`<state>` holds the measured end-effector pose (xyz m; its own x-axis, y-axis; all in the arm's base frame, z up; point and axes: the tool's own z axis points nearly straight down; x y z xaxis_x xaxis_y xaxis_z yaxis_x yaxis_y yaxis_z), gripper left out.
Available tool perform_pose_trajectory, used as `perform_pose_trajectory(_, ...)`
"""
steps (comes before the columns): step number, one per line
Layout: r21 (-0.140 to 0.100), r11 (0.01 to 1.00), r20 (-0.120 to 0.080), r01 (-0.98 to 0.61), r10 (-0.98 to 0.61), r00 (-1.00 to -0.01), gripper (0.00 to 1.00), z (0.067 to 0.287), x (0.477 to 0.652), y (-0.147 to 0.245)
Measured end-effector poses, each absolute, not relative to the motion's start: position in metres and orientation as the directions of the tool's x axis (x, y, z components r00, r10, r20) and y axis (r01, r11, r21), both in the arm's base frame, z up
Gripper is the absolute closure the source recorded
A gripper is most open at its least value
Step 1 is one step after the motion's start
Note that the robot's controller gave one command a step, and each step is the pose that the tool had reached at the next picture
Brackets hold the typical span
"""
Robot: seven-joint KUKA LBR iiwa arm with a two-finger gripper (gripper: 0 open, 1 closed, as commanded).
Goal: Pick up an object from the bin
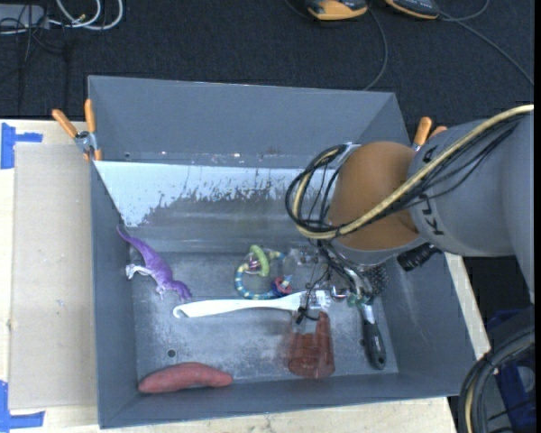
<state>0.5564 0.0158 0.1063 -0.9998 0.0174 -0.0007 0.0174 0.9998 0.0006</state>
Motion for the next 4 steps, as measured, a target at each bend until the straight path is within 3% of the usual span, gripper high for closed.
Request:
perform_pose_trajectory(1,0.001,0.992,0.001,0.126,0.126,-0.992,1.0,0.071,0.558,0.027)
perform_pose_trajectory(2,0.001,0.992,0.001,0.126,0.126,-0.992,1.0,0.071,0.558,0.027)
perform_pose_trajectory(4,0.0,0.996,0.007,0.092,0.092,-0.996,1.0,0.181,0.556,0.019)
